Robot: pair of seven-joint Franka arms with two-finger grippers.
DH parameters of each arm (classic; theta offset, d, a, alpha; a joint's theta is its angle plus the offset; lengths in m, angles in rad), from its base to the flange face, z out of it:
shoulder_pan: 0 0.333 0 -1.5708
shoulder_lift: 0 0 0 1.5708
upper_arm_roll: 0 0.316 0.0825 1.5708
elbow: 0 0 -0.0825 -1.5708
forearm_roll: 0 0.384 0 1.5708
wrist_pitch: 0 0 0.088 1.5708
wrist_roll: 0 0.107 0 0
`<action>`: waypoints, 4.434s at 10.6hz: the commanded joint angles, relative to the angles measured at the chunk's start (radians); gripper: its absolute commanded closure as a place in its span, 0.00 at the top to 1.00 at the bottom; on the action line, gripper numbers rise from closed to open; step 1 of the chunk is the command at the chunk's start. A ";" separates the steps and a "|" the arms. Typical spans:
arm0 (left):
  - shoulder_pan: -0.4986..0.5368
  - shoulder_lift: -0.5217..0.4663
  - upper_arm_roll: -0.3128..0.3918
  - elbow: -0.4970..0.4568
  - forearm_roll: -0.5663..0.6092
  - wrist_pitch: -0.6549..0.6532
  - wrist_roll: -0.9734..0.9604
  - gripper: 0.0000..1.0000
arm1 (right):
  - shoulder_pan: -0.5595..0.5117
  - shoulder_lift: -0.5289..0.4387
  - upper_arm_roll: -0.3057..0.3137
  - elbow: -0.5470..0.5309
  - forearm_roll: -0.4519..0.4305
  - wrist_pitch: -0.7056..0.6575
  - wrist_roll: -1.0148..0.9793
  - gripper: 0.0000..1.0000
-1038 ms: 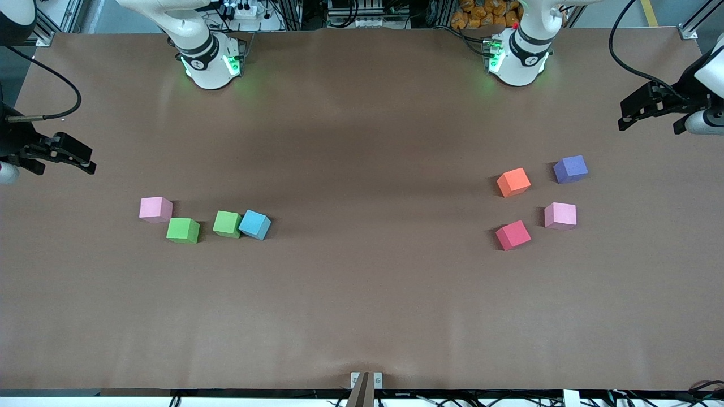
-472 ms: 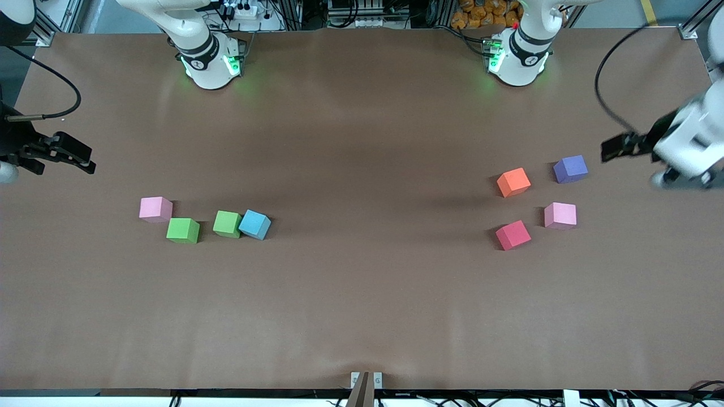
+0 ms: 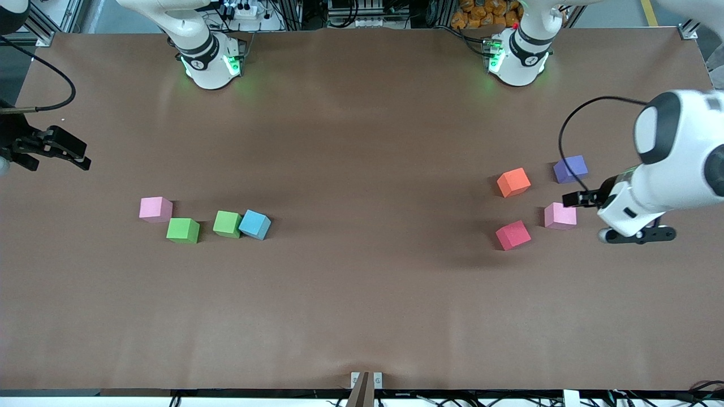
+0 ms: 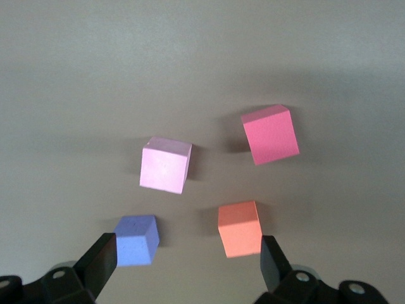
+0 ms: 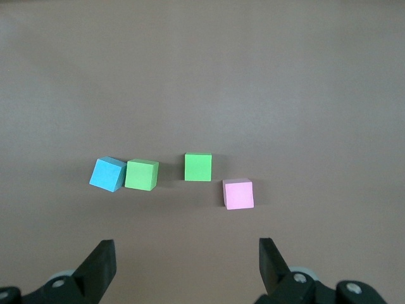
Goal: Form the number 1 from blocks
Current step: 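Reach the left gripper to the red cube and grasp it, then lift the red cube with the left gripper while the right gripper grasps green, then set the red cube down mid-table with the left gripper and release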
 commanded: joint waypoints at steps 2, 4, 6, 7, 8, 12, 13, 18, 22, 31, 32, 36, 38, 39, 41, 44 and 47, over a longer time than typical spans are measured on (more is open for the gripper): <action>-0.033 0.071 -0.002 -0.061 0.016 0.148 -0.174 1.00 | 0.005 -0.003 0.000 0.002 0.005 -0.014 0.016 1.00; -0.048 0.129 -0.005 -0.058 0.015 0.240 -0.263 1.00 | 0.007 0.000 -0.001 0.001 0.005 -0.015 0.016 1.00; -0.064 0.160 -0.006 -0.052 0.002 0.309 -0.332 1.00 | 0.007 0.005 -0.001 0.000 0.005 -0.014 0.016 1.00; -0.067 0.186 -0.005 -0.050 -0.001 0.344 -0.348 1.00 | 0.007 0.007 -0.001 0.000 0.007 -0.012 0.016 1.00; -0.068 0.210 -0.005 -0.048 -0.001 0.369 -0.365 1.00 | 0.007 0.007 -0.001 -0.001 0.007 -0.012 0.016 1.00; -0.105 0.293 -0.005 -0.050 -0.005 0.437 -0.487 1.00 | 0.004 0.017 -0.001 -0.001 0.008 -0.003 0.016 1.00; -0.113 0.307 -0.005 -0.050 -0.005 0.452 -0.507 1.00 | 0.002 0.017 -0.001 -0.003 0.008 -0.003 0.016 1.00; -0.119 0.335 -0.005 -0.053 -0.004 0.463 -0.512 1.00 | 0.005 0.031 -0.001 -0.006 0.013 0.001 0.016 1.00; -0.117 0.333 -0.005 -0.075 -0.002 0.452 -0.509 1.00 | 0.022 0.125 -0.001 -0.004 0.013 0.046 0.038 1.00; -0.165 0.251 -0.083 -0.078 0.002 0.348 -0.483 0.00 | 0.015 0.405 -0.009 -0.007 0.089 0.279 0.179 1.00; -0.170 0.243 -0.126 -0.076 -0.002 0.340 -0.515 0.00 | 0.015 0.437 -0.009 -0.010 0.089 0.322 0.174 1.00; -0.263 0.244 -0.306 -0.090 0.010 0.339 -0.791 0.00 | -0.007 0.536 -0.009 -0.036 0.088 0.389 0.135 1.00; -0.417 0.264 -0.305 -0.088 0.012 0.342 -0.872 0.00 | -0.008 0.543 -0.010 -0.076 0.079 0.443 0.047 1.00; -0.458 0.263 -0.305 -0.082 0.012 0.346 -0.892 0.00 | -0.008 0.547 -0.012 -0.090 0.074 0.451 0.032 1.00; -0.568 0.267 -0.305 -0.078 0.012 0.348 -0.914 0.00 | -0.010 0.548 -0.012 -0.102 0.062 0.454 -0.049 1.00; -0.715 0.327 -0.298 -0.076 0.099 0.424 -1.045 0.00 | -0.010 0.559 -0.012 -0.130 0.056 0.454 -0.077 1.00; -0.786 0.341 -0.302 -0.079 0.120 0.434 -1.080 0.00 | -0.016 0.583 -0.018 -0.154 0.056 0.454 -0.077 1.00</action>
